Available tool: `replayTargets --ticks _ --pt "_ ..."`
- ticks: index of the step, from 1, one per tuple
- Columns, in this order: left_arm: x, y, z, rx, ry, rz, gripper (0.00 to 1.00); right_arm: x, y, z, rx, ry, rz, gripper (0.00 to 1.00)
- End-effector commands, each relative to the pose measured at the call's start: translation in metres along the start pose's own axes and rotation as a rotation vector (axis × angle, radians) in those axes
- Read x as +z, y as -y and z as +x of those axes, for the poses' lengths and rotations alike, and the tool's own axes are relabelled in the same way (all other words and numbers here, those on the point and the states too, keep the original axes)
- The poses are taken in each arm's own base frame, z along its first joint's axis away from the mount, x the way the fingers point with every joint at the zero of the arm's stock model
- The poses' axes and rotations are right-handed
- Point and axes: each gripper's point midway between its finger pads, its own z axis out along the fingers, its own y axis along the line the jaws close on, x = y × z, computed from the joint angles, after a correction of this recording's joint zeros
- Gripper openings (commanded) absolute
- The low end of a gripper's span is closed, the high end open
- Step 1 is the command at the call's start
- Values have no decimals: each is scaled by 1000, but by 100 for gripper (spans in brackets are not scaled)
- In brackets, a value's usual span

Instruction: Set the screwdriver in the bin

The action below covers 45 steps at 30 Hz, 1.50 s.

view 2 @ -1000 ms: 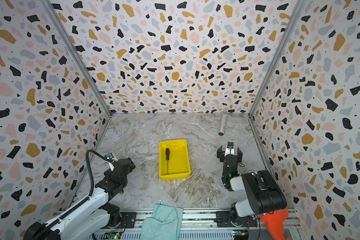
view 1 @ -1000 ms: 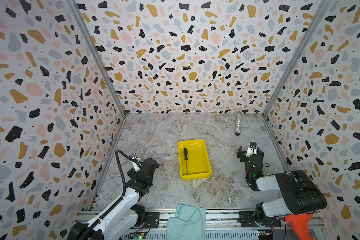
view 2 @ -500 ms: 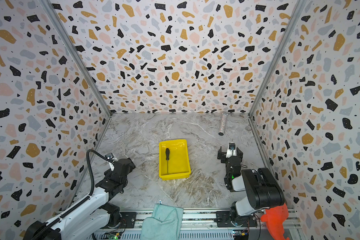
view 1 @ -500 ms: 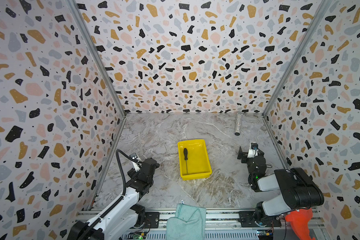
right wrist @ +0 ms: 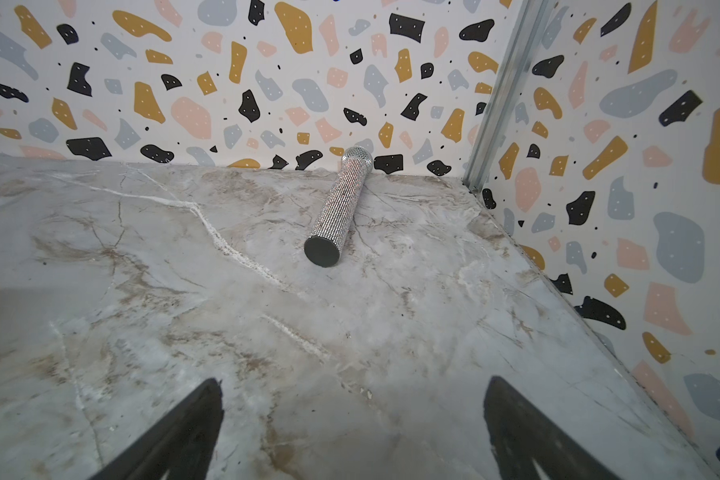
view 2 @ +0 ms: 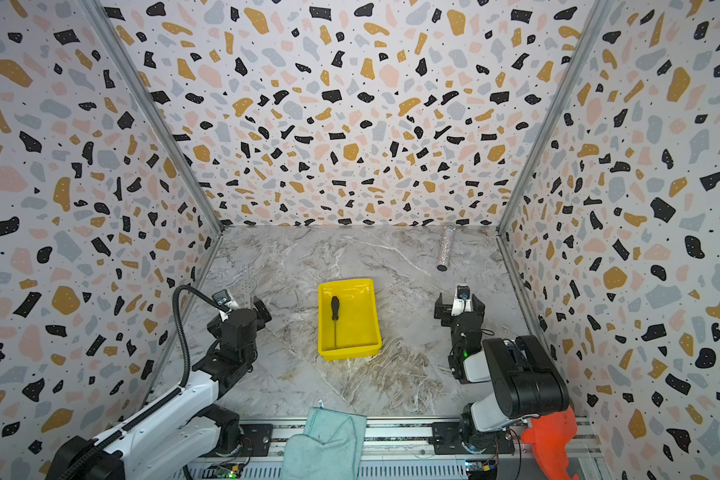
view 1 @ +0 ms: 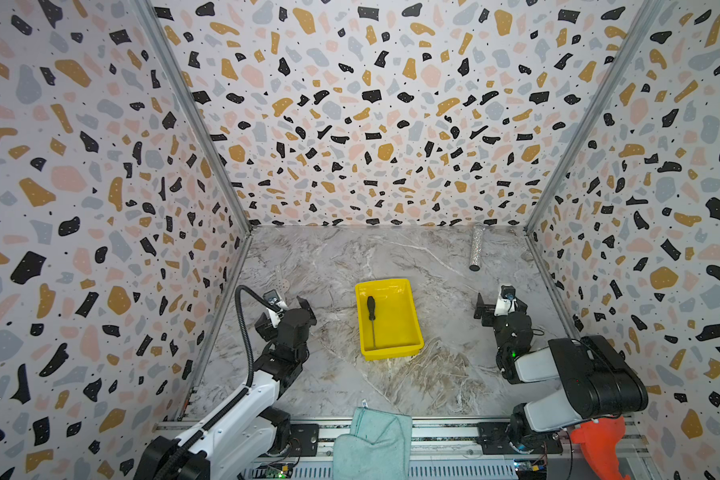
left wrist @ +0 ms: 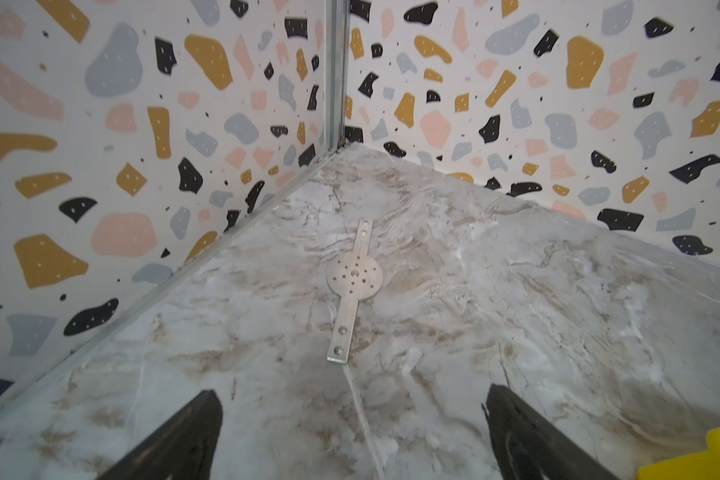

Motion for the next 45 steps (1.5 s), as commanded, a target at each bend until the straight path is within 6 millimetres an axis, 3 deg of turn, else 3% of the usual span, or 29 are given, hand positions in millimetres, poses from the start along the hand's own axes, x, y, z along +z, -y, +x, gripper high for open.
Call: replayTargets --ticks 1,6,14,31,36,39,45 --pt "0 -2 -44 5 174 -55 100 2 1 -11 9 32 -3 99" --pt "5 -3 -26 169 209 -57 100 3 0 -11 14 30 -16 99" --pt "4 5 3 189 239 59 100 3 0 -11 16 28 -18 99" --pt "17 13 11 181 216 123 100 3 0 -10 15 26 -21 99" --pt "14 -4 13 102 266 115 100 3 1 -10 16 26 -21 99" --pt "25 7 19 153 190 126 100 3 1 -10 15 26 -21 99" --pt "24 6 18 146 205 125 100 3 1 -11 16 27 -21 99"
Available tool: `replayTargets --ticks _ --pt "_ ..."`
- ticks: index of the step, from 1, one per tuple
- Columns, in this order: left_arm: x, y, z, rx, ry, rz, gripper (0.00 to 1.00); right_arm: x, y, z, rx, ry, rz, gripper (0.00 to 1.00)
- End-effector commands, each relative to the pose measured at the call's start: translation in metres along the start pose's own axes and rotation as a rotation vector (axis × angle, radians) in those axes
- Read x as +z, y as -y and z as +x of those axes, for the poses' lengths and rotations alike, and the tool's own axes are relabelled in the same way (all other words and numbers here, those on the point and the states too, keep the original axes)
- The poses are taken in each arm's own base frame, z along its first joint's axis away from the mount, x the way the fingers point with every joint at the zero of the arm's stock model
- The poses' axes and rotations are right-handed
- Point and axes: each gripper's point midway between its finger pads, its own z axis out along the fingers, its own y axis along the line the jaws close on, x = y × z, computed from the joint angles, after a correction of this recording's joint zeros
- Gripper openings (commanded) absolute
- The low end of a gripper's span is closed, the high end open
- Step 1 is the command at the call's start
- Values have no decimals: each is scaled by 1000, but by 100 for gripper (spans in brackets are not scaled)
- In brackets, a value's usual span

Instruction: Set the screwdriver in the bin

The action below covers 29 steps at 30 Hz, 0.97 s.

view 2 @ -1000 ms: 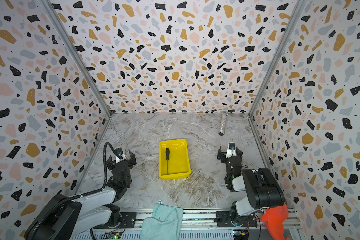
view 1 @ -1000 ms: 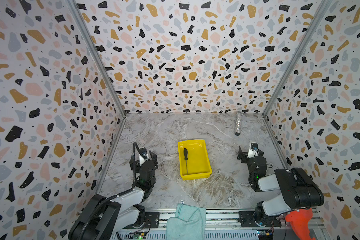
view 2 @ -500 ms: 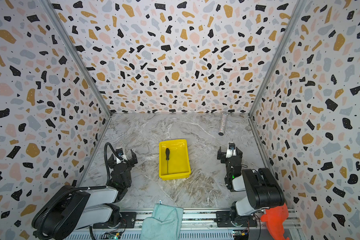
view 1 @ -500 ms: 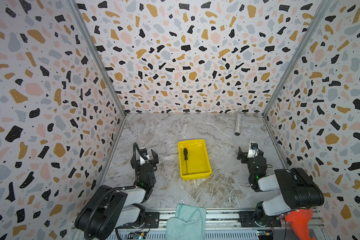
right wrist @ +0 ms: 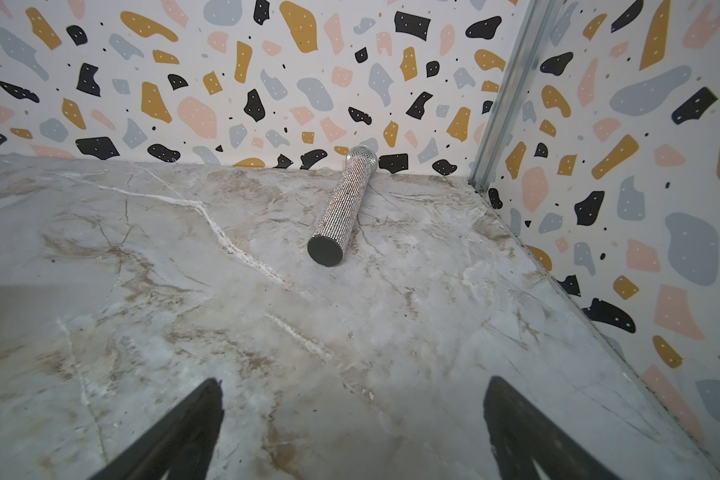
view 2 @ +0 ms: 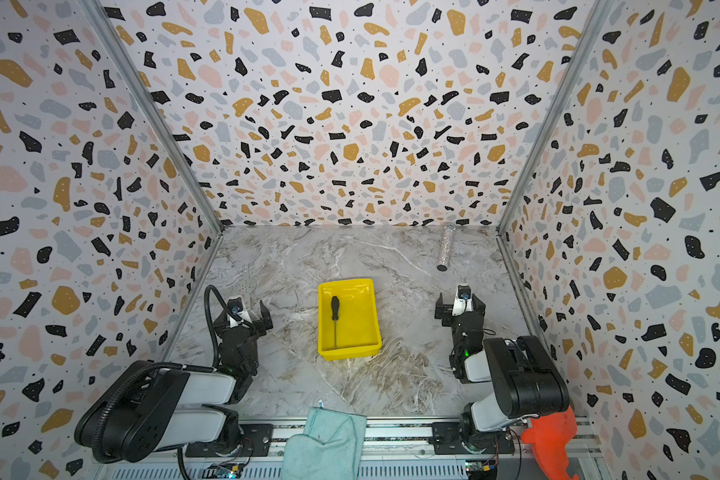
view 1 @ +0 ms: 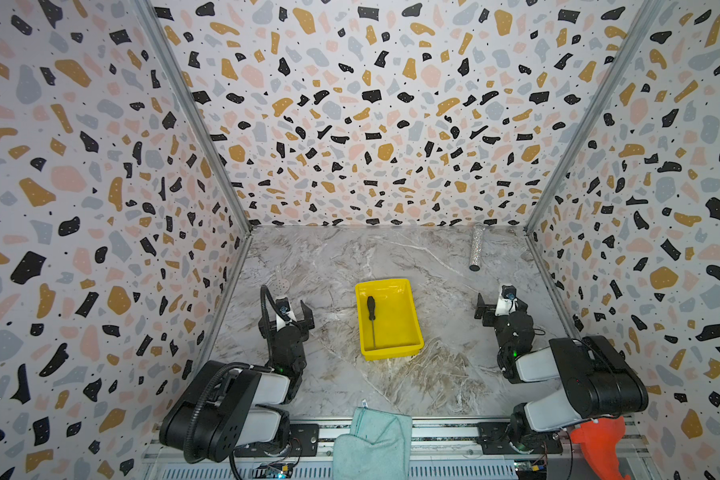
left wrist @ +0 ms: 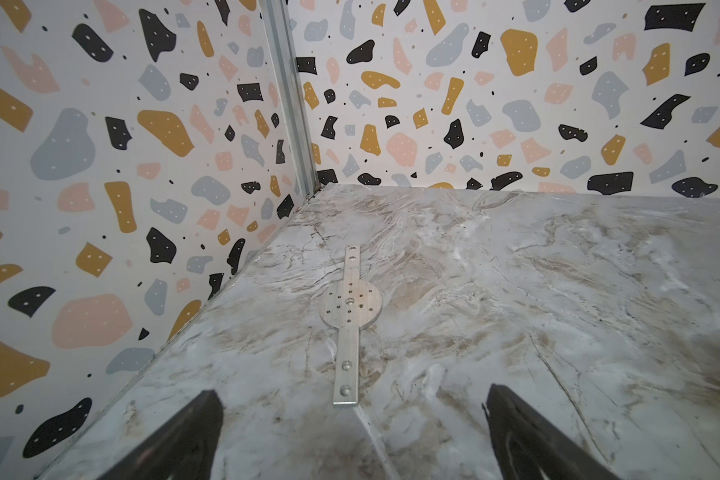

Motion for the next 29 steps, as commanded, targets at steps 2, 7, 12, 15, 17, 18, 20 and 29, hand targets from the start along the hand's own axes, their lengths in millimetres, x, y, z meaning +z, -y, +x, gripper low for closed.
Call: replayTargets --ticks 2,7,12,15,17,18,20,29 --pt "3 2 -19 -45 58 5 100 2 0 -12 14 30 -2 99" --pt "3 2 -18 -46 54 6 100 2 0 -11 13 30 -1 99" --pt "3 2 -19 -46 56 6 100 2 -1 -12 12 33 3 99" --pt "3 2 -19 -47 56 5 100 3 -1 -12 13 31 3 99" --pt "3 2 -19 -46 56 5 100 3 0 -11 12 30 2 99" --pt "3 2 -19 -46 56 6 100 3 0 -11 12 29 3 99" --pt "3 2 -19 -47 56 6 100 3 0 -11 12 29 3 99" --pt "3 2 -19 -46 56 6 100 3 -1 -12 11 30 -3 99"
